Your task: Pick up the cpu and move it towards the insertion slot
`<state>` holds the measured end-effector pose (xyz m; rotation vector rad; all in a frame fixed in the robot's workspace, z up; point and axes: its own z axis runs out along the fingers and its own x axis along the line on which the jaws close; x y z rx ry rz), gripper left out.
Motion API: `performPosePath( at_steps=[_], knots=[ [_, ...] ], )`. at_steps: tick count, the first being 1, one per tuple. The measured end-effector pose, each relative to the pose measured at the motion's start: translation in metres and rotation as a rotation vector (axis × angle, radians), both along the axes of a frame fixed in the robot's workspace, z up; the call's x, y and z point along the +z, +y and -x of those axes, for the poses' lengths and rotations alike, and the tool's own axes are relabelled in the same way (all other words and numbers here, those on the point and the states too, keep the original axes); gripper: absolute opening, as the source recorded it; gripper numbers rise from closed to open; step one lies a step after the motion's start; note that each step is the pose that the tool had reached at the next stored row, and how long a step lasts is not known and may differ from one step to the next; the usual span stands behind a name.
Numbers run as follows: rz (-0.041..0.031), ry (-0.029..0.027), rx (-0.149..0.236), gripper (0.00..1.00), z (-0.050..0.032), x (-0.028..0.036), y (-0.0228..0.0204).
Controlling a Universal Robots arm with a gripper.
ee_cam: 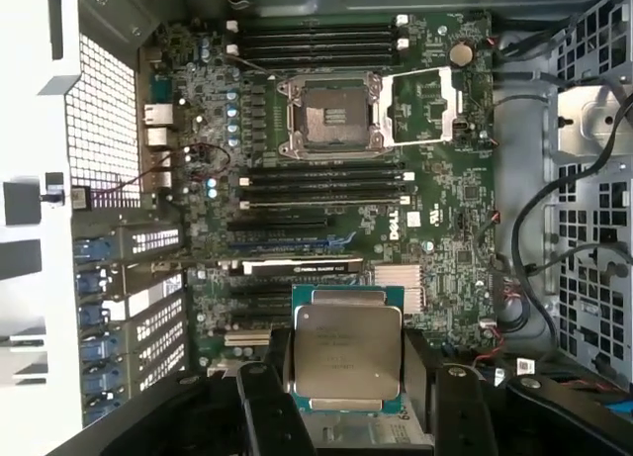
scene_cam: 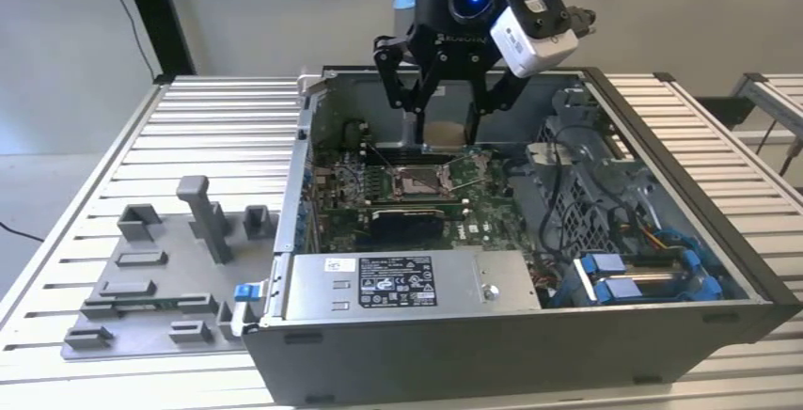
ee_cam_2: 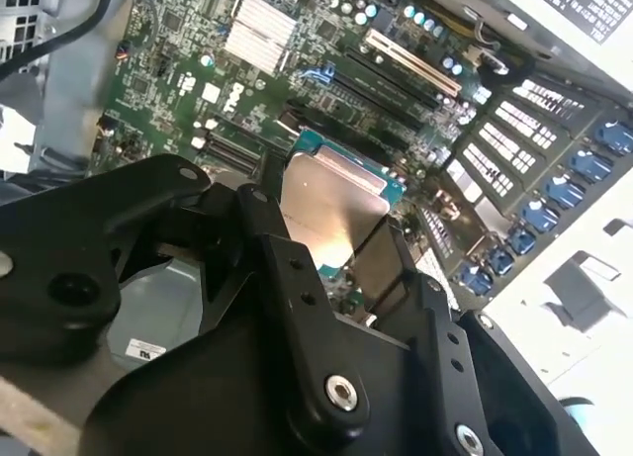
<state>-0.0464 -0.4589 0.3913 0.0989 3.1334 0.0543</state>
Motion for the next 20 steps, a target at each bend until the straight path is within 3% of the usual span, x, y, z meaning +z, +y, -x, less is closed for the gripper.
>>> performPosePath(
  at_steps=[11,14,20],
  knots=[
    [0.0,0.0,0.0,0.0,-0.0007,0.0,0.0003],
    [0.0,-0.0001,0.0,0.0,-0.0007,0.0,0.0023],
    [0.0001,0.0,0.0,0.0,-0.0007,0.0,0.0109]
  ],
)
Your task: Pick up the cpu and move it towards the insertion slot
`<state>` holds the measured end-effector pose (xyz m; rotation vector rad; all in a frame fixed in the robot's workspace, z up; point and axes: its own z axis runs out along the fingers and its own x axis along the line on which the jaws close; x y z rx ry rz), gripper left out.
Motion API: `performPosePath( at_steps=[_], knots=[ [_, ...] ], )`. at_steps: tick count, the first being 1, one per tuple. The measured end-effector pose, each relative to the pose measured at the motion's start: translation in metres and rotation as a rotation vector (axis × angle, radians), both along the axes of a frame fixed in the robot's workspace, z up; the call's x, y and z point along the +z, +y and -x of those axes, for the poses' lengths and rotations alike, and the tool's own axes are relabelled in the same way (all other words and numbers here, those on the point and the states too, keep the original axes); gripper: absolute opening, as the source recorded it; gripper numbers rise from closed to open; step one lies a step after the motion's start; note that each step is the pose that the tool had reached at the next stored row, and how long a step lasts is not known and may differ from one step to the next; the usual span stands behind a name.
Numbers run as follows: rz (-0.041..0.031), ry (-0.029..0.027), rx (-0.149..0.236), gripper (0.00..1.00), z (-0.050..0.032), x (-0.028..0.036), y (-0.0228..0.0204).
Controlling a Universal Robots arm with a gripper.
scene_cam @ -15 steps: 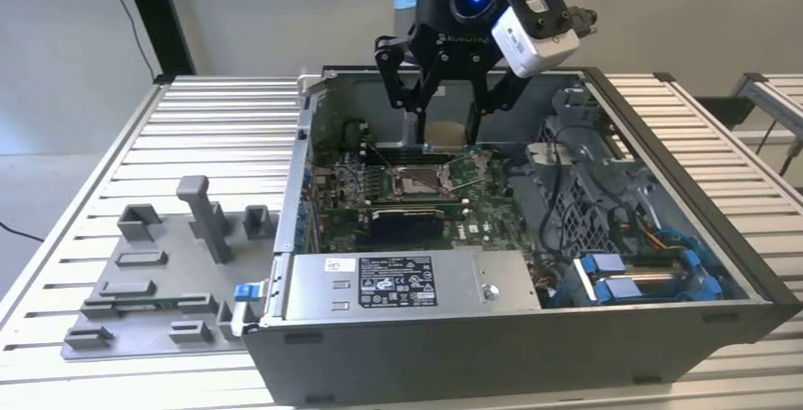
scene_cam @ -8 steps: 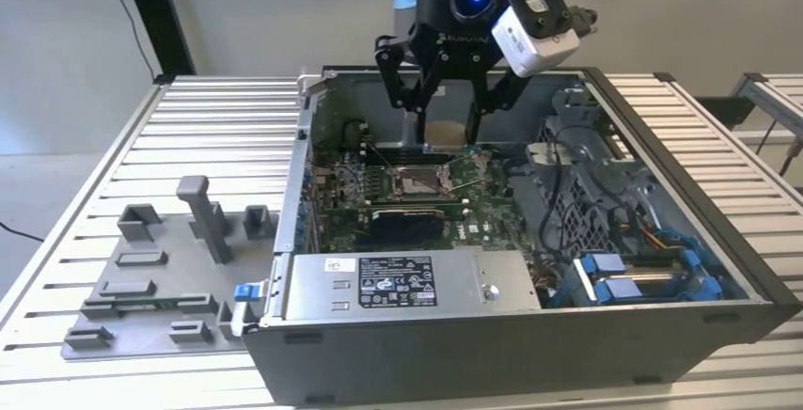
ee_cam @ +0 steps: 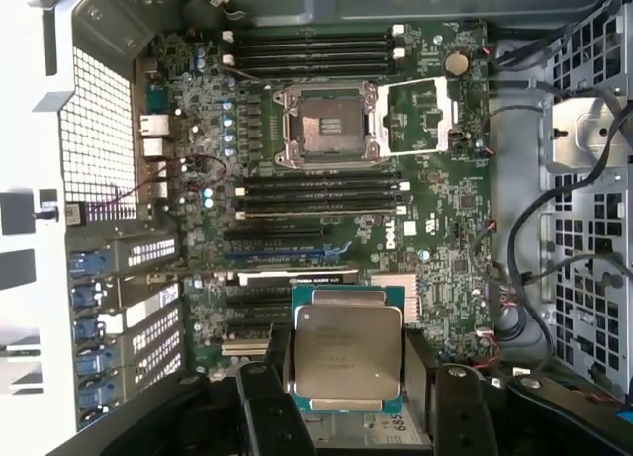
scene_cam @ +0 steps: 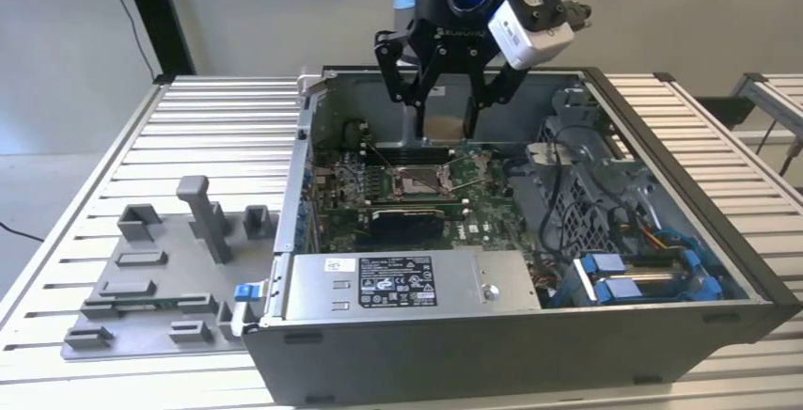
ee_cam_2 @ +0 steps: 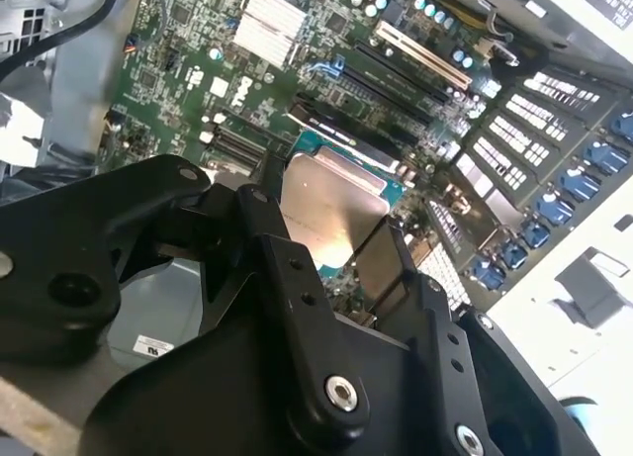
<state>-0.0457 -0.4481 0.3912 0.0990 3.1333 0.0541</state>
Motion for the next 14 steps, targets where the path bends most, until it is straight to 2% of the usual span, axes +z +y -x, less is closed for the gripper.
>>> performPosePath(
  at_steps=[14],
  knots=[
    [-0.0001,0.0,0.0,0.0,0.0,-0.0001,0.023]
  ],
)
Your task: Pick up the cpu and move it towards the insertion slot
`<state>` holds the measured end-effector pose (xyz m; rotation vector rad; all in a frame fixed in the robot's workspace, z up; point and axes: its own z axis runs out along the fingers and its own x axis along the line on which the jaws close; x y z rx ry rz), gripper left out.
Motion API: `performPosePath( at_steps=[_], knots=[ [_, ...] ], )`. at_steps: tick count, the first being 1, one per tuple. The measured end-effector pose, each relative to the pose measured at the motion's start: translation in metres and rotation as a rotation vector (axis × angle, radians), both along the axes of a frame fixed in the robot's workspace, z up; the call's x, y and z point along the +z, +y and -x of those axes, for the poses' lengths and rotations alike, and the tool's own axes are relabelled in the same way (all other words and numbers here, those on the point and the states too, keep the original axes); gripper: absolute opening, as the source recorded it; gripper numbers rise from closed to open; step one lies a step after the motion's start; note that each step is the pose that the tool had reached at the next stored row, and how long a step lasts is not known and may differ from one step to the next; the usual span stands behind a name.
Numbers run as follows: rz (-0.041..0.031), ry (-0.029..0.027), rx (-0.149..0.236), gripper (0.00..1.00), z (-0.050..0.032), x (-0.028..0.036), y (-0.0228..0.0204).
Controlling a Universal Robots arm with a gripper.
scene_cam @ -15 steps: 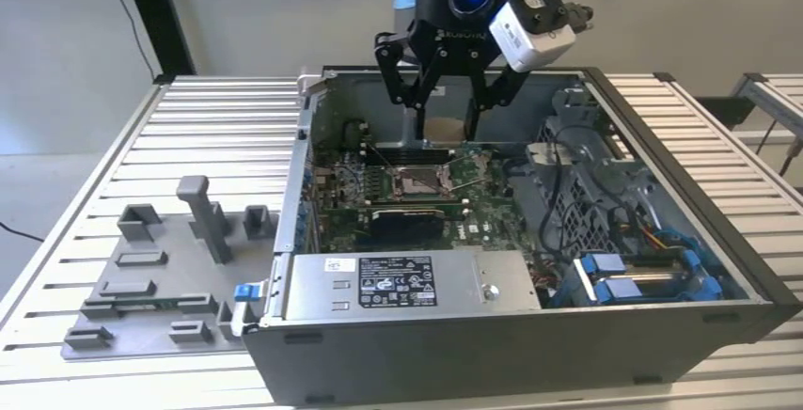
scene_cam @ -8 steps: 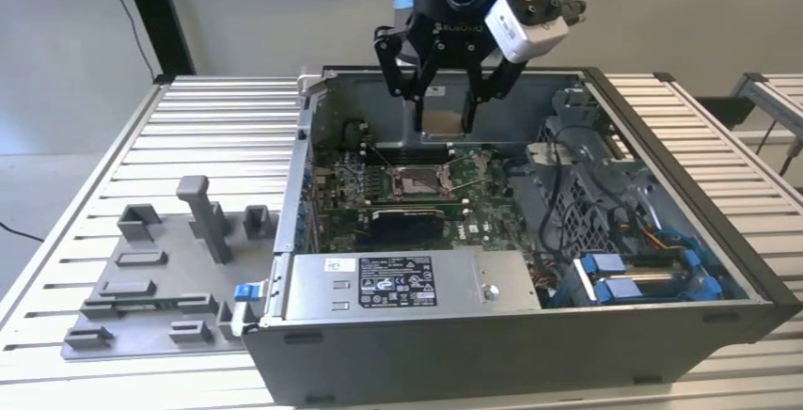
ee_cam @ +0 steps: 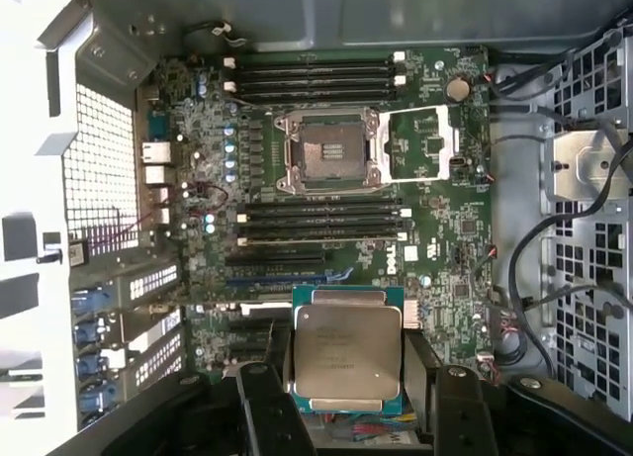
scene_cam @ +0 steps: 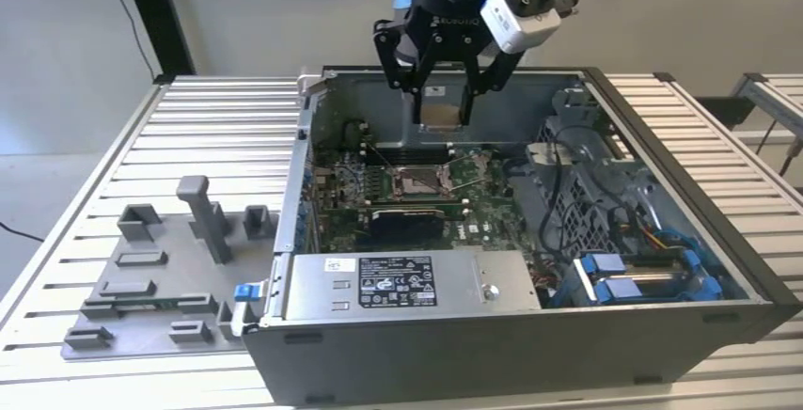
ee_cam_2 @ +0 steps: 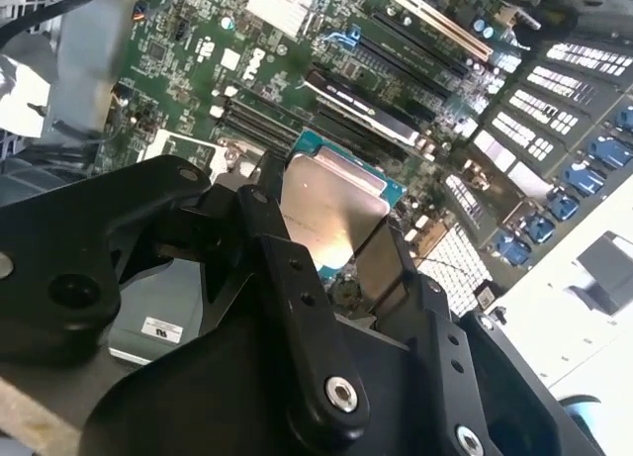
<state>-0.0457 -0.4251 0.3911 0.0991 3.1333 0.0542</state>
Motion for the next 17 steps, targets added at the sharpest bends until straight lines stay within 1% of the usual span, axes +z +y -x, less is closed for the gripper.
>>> performPosePath(
  at_steps=[17],
  knots=[
    [0.0001,0.0,0.0,0.0,0.0,-0.0002,0.0228]
  ],
)
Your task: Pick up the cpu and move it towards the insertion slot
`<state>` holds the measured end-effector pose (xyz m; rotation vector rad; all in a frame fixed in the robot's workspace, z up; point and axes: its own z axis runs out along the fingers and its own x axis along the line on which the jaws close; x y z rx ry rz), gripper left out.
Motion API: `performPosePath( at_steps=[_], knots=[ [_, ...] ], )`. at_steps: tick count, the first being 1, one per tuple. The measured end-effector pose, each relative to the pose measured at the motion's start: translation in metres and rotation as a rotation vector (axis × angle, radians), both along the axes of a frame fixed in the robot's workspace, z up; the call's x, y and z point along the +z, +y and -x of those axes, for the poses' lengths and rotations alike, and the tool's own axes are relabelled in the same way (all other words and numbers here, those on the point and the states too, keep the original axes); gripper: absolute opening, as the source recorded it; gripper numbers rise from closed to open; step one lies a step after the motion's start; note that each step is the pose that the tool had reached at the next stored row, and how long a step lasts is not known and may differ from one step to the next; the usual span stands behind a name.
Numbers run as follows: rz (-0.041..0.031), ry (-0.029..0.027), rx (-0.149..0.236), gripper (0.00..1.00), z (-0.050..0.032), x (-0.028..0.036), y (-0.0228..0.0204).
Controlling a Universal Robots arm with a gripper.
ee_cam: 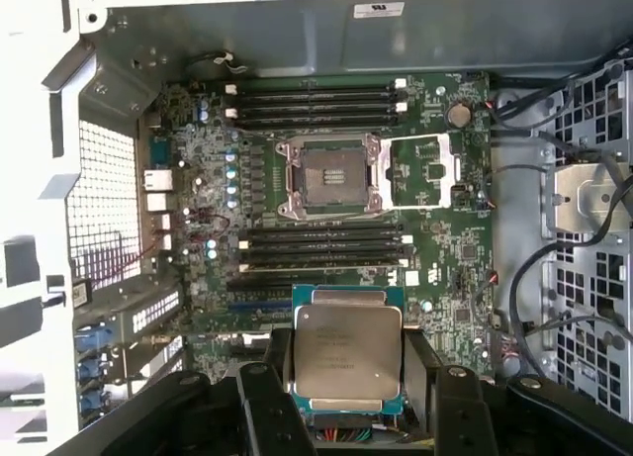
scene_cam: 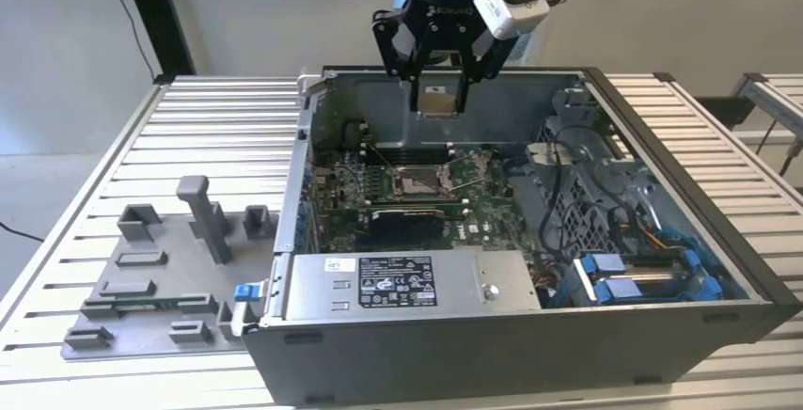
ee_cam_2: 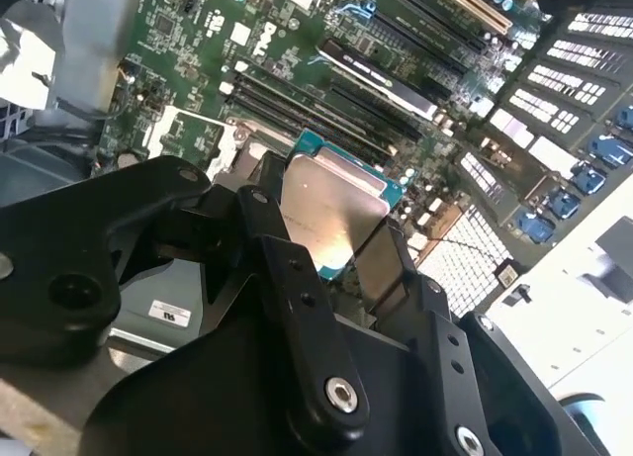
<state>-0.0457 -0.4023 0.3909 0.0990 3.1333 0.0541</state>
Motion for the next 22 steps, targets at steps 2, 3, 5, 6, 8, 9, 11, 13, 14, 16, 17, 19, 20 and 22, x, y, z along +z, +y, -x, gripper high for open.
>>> performPosePath(
  at_steps=[2,3,5,6,8,9,11,13,14,16,17,19,20,22],
  knots=[
    [-0.0001,0.0,0.0,0.0,0.0,-0.0001,0.0031],
    [0.0,0.0,0.0,0.0,0.0,0.0,0.0046],
    [0.0,0.0,0.0,0.0,0.0,-0.0001,0.0078],
    [-0.0001,0.0,0.0,0.0,0.0,-0.0001,0.0095],
    [-0.0001,0.0,0.0,0.0,0.0,-0.0002,0.0135],
    [0.0,0.0,0.0,0.0,0.0,-0.0003,0.0155],
    [-0.0001,0.0,0.0,0.0,0.0,-0.0006,0.0198],
    [-0.0001,0.0,0.0,0.0,0.0,-0.0011,0.0247],
    [-0.0001,-0.0001,0.0,0.0,0.0,-0.0013,0.0268],
    [0.0,0.0,0.0,0.0,0.0,-0.0018,0.0312],
    [-0.0002,-0.0001,0.0,0.0,0.0,-0.0021,0.0334],
    [0.0,0.0,0.0,0.0,0.0,-0.0026,0.0381],
    [0.0,0.0,0.0,0.0,0.0,-0.0027,0.0401],
    [-0.0001,0.0,0.0,0.0,0.0001,-0.0031,0.0435]
  ],
)
